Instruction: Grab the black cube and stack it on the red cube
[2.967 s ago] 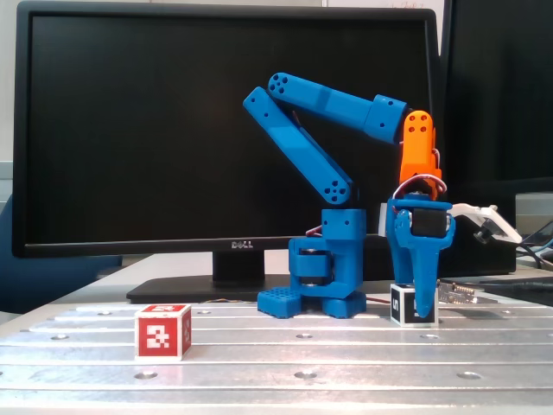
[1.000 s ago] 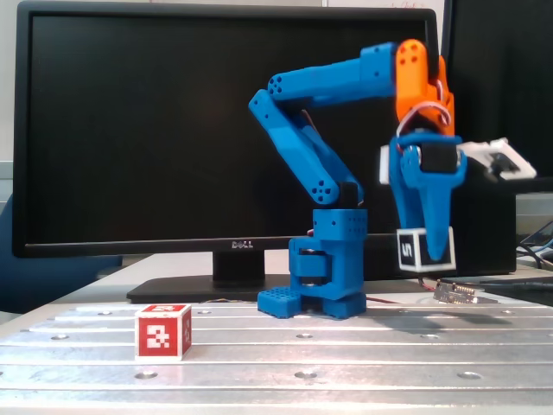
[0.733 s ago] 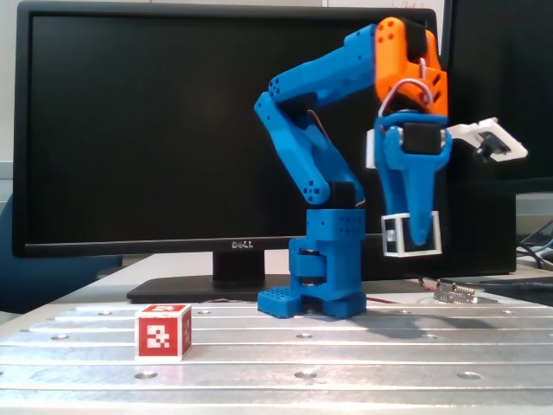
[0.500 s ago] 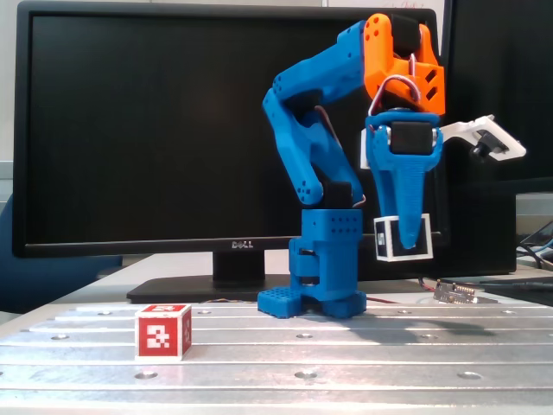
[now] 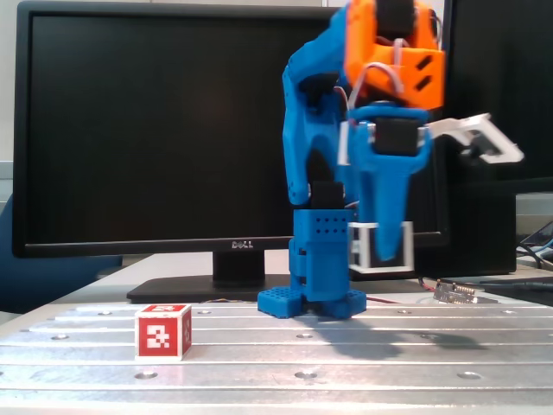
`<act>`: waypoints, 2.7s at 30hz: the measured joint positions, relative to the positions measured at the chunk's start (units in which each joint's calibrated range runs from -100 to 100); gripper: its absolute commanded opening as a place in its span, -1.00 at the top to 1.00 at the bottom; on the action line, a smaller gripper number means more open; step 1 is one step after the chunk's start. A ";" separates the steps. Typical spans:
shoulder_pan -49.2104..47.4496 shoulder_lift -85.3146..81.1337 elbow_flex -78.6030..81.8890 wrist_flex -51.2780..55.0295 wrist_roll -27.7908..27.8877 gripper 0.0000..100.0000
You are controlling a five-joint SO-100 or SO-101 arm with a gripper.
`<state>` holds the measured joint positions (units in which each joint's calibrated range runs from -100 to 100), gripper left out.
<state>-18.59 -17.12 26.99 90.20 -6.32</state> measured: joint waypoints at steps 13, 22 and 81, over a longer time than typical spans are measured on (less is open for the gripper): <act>21.04 0.76 -0.27 -0.09 12.18 0.63; 32.44 1.27 -1.99 -0.43 16.53 0.63; 45.63 11.42 -2.08 -10.31 24.40 0.63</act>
<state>27.04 -5.71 24.91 79.89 18.08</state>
